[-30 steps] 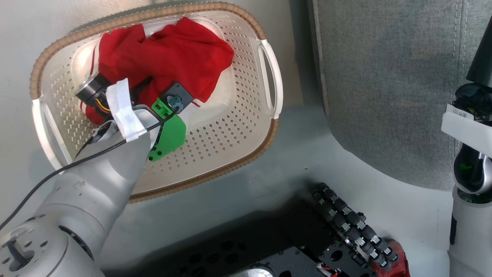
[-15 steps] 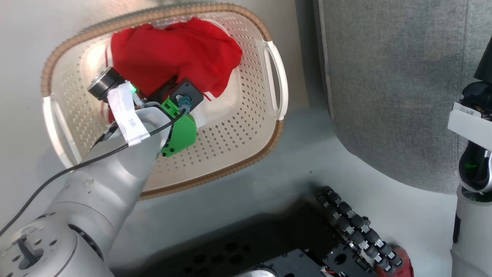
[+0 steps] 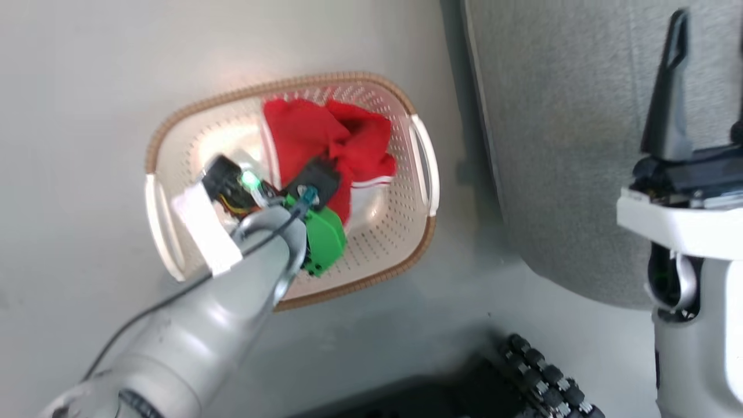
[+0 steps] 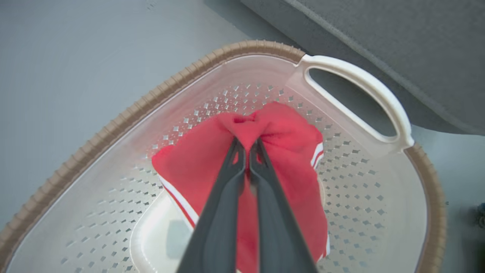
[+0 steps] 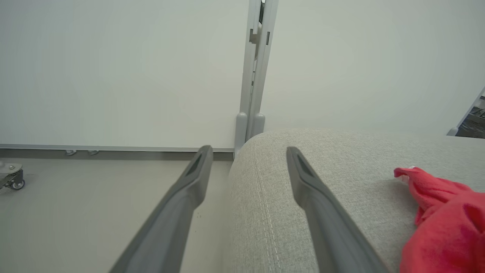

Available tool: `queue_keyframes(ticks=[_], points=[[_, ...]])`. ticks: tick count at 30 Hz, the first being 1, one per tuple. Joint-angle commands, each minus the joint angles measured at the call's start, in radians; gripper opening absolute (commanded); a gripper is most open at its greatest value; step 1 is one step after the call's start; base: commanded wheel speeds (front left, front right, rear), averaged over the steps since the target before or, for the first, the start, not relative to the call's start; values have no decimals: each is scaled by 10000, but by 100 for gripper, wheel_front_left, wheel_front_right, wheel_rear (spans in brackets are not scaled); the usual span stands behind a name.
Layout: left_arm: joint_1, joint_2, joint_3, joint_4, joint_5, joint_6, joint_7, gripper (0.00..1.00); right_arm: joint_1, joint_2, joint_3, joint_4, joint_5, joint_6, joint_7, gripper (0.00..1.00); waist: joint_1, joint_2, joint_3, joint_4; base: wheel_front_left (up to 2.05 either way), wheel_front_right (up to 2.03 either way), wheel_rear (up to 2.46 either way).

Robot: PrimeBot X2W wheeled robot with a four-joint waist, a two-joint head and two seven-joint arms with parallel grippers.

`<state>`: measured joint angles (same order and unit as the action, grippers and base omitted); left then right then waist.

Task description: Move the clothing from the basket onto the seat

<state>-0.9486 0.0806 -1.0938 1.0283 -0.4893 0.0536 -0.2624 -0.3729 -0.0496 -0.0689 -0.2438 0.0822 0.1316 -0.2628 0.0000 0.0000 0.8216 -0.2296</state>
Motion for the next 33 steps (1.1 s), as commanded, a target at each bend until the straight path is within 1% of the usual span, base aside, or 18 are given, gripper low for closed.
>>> queue_keyframes(ticks=[1, 4, 10, 16, 18, 26, 33], points=[[496, 187, 244, -432, -2, 128, -28, 0, 307, -17, 35, 119, -84, -17, -31, 100, 0, 0, -1784, 574, 0, 0, 0], [1328, 397, 917, -1590, 10, 352, -32, 0, 814, -64, 151, 341, -153, -17, -31, 100, 0, 0, -2747, 745, 0, 0, 0], [2932, 837, 2367, -3587, 329, 620, -32, 0, 1780, -135, 484, 839, -140, -17, -30, 100, 0, 0, -4513, 915, 0, 0, 0], [4208, 1077, 3633, -5219, 1053, 923, -31, 0, 2560, -213, 1057, 1314, -110, -17, -30, 100, 0, 0, -5914, 910, 0, 0, 0], [4510, 1068, 4023, -5665, 1190, 968, -33, 0, 2760, -223, 1241, 1454, -112, -17, -30, 100, 0, 0, -6308, 871, 0, 0, 0], [5613, 1041, 5255, -6888, 1789, 930, -34, 0, 3533, -204, 1850, 1872, 67, -17, -30, 100, 0, 0, -7584, 623, 0, 0, 0], [6192, 978, 5885, -7650, 2125, 694, -34, 0, 3832, -291, 2443, 2083, 172, -17, -30, 100, 0, 0, -8133, 514, 0, 0, 0]])
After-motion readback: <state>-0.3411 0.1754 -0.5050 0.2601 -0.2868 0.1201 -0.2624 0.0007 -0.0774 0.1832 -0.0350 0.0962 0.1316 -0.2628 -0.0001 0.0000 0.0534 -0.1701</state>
